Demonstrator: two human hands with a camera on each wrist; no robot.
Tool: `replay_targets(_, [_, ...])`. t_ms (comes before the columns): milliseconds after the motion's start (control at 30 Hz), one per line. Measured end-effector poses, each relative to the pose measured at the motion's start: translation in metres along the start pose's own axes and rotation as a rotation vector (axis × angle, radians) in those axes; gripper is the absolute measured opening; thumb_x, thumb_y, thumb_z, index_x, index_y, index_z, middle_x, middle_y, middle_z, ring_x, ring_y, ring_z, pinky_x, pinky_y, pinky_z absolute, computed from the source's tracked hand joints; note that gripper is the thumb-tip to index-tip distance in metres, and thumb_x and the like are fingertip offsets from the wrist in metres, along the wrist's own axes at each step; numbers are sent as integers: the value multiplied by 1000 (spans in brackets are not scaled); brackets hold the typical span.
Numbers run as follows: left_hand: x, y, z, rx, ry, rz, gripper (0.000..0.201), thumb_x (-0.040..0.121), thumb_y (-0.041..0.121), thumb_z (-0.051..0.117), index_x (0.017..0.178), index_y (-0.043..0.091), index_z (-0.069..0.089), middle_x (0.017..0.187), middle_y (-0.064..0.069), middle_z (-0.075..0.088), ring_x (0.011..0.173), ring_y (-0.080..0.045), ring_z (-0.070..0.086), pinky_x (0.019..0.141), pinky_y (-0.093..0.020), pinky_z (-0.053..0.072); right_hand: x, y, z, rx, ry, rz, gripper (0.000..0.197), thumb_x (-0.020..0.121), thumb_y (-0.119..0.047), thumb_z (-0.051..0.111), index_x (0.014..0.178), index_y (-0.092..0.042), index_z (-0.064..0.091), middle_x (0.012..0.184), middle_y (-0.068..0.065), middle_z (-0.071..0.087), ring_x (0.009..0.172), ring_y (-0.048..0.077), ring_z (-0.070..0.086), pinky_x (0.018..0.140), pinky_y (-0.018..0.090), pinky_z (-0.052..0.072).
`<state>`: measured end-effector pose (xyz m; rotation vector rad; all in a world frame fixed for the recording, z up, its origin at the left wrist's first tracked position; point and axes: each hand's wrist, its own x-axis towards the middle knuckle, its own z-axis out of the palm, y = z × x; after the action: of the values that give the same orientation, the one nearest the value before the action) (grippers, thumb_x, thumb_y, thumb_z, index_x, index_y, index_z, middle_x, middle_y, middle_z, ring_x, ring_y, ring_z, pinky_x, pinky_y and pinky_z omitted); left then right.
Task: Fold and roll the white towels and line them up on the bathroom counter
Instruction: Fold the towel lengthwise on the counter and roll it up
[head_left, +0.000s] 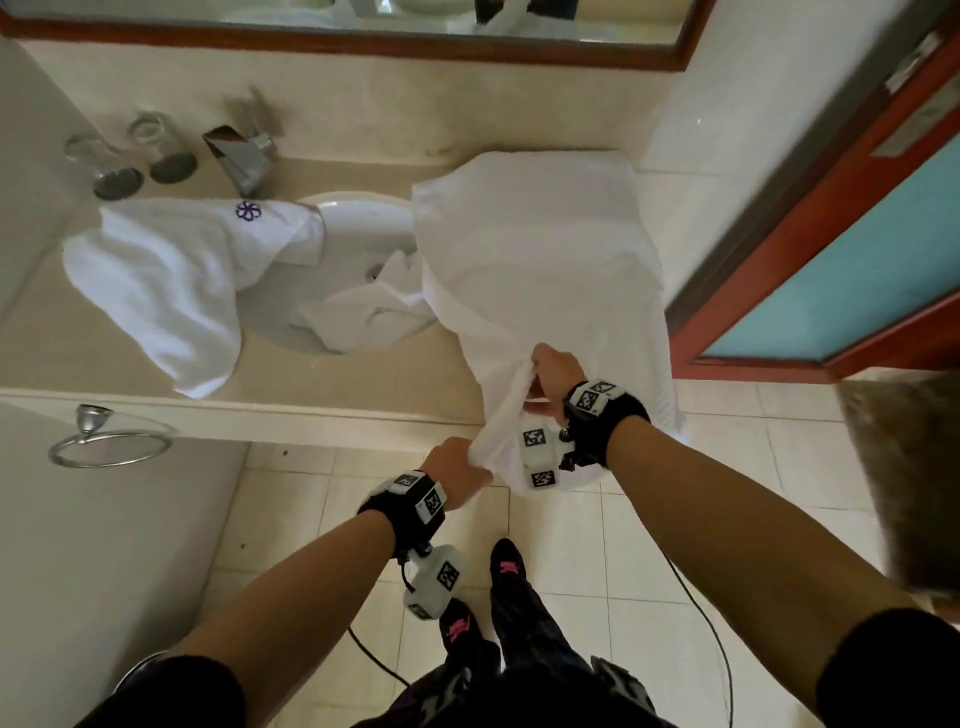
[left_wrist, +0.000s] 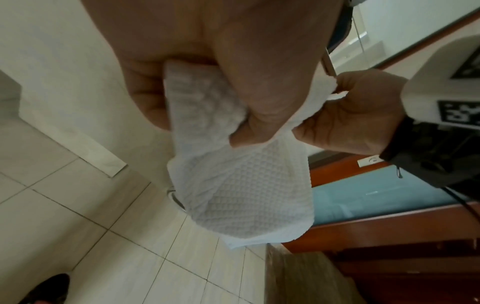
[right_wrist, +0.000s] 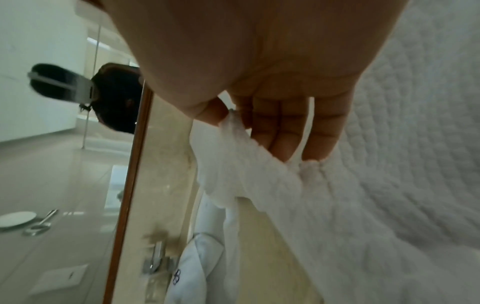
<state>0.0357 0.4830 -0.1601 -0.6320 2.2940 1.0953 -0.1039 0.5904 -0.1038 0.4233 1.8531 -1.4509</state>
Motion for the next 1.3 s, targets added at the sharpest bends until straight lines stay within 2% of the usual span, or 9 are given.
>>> replay_targets(100, [-5,5,3,112,8,43,10,78,17,59,72,18,52,71,0,60,67,-23,60,52,-23,40,5,8,-9,-37,3,13,28,91,-33,50,94,-5,57,102,19,65,83,30,63,75,42,57])
replay_targets(200, [-13,11,12,177,5,194,19,81,13,57,99,19,60,99,-2,67,95,-27,64,72,-26,46,0,23,-4,-371,-42,9,61,74,-51,75,114,-10,57,112,11,64,94,27,63,70,40,60])
replay_targets(300, [-19,11,29,160,-95,269,21,81,16,61,101,24,58,101,2,66,91,-23,63,75,-31,52,-2,44,-5,-529,-92,3,65,79,-30,78,133,-9,50,121,11,59,95,27,61,66,38,58])
replay_targets(500, [-27,-2,40,-163,-160,44,17,74,11,69,86,9,58,83,-6,61,82,-26,57,63,-27,44,-6,78,-34,-23,-39,159,54,90,-57,54,102,-5,63,93,12,71,83,28,69,72,38,59])
replay_targets(667, [-45,-11,49,-542,-102,-88,47,48,14,57,91,-3,63,78,-10,58,69,-26,56,50,-25,44,-5,136,-58,-135,82,284,31,94,-35,57,97,-5,62,80,6,67,67,21,64,57,27,47])
replay_targets(800, [-61,-20,55,-769,78,-163,41,45,10,54,83,-2,59,75,-11,54,64,-27,52,41,-22,40,-6,183,-52,-78,48,381,35,92,-39,57,100,-6,65,95,10,68,77,25,63,78,37,52])
replay_targets(1000, [-94,-27,66,-1151,121,-334,46,43,3,49,88,8,47,82,-9,45,65,-25,45,40,-18,32,-26,201,-27,88,-58,425,66,87,-62,54,142,-26,43,140,12,46,84,25,60,65,33,49])
replay_targets(1133, [-114,-29,65,-1156,243,-372,35,42,2,45,75,11,46,83,-8,43,70,-24,42,51,-23,31,-34,210,-34,311,-35,370,53,86,-53,61,127,-18,59,108,13,65,68,28,66,56,30,51])
replay_targets(1300, [-119,-34,59,-1058,473,-351,54,40,5,45,94,3,45,82,-9,43,66,-25,44,49,-24,36,-56,212,-72,596,7,269,28,90,-43,61,103,-18,60,88,5,66,70,23,66,55,28,51])
